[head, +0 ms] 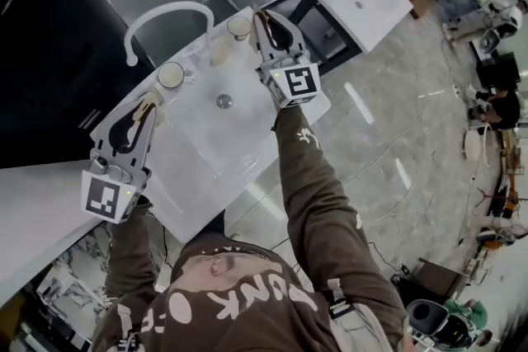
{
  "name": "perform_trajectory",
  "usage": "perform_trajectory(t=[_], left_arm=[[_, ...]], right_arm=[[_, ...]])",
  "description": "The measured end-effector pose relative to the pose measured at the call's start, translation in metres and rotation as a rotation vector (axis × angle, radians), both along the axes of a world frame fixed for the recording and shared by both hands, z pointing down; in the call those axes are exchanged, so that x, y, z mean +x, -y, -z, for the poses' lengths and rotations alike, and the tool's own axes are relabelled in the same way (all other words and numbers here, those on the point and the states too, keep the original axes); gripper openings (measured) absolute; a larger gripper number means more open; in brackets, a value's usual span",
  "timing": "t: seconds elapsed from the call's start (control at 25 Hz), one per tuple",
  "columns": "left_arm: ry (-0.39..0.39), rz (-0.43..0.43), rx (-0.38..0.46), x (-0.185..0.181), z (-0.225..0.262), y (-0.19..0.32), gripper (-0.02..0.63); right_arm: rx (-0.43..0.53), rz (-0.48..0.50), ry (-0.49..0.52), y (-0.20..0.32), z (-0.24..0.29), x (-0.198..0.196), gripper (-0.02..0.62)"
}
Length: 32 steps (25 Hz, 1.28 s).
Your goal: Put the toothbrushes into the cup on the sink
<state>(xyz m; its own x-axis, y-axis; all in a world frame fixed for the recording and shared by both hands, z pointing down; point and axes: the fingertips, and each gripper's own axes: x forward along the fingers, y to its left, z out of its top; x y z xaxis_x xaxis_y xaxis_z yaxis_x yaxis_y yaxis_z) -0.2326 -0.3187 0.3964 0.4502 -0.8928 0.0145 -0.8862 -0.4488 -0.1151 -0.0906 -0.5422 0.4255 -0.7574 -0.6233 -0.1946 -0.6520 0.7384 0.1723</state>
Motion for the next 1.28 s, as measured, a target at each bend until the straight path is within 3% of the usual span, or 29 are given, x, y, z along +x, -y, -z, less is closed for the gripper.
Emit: perform_trajectory(t=[0.32, 0.52, 1.28], left_arm=[[-0.007, 0.006, -0.026, -0.022, -0.015, 0.020, 0.043], [-0.010, 0.003, -0.036, -0.027, -0.029, 0.034, 0.043], [-0.006, -0.020, -0.056, -0.034, -0.044, 0.053, 0.043]], right_arm=[[-0.023, -0.024, 0.043, 0.070, -0.019, -0.038, 0.044], [-0.065, -0.054, 0.034, 0.098, -0.056, -0.042, 0.044], [-0.136, -0.105, -0.044, 0.110, -0.129, -0.049, 0.051]])
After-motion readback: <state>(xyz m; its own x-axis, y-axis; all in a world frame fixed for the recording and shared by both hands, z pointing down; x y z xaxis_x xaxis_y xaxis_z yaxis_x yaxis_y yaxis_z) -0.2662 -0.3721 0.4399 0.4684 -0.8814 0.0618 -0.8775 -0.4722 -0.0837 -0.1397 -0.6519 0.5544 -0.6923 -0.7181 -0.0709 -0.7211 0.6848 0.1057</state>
